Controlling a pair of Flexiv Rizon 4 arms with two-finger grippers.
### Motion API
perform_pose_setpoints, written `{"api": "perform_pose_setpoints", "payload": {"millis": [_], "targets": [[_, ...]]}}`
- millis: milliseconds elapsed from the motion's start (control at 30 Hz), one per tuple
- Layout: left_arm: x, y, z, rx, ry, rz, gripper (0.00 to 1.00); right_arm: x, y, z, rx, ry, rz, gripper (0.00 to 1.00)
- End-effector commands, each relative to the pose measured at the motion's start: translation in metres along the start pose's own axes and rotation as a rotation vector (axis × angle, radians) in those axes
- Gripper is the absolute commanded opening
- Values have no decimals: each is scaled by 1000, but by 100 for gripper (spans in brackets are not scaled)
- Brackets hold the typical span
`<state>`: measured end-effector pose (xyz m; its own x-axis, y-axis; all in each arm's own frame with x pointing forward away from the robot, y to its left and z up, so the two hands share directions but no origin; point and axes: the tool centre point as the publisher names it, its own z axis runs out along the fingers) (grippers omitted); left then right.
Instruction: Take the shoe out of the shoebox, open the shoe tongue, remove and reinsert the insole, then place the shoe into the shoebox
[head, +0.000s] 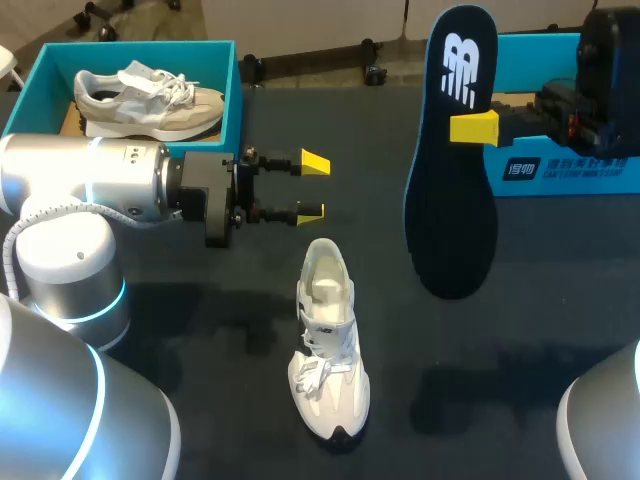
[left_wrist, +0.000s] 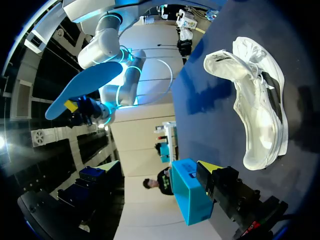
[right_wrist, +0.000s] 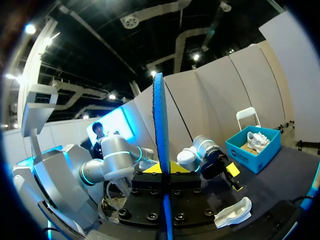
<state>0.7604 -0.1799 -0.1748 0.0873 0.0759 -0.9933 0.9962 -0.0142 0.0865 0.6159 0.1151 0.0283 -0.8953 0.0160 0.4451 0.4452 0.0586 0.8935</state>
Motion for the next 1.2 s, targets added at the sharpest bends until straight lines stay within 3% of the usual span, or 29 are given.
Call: {"api": "perform_pose_setpoints", "payload": {"millis": [33, 400, 933, 967, 1200], "targets": [[2, 5, 0, -8, -31, 4, 100, -32, 3, 4, -9, 45, 41, 0], [-10, 18, -5, -25, -61, 6, 100, -99, 3, 9, 14, 56, 180, 0], [-10, 18, -5, -25, -61, 6, 100, -99, 3, 9, 14, 56, 180, 0], [-10, 18, -5, -25, -61, 6, 100, -109, 3, 9, -10, 76, 184, 0], [-10, 18, -5, -25, -61, 6, 100, -166, -4, 2, 34, 55, 324, 0]]}}
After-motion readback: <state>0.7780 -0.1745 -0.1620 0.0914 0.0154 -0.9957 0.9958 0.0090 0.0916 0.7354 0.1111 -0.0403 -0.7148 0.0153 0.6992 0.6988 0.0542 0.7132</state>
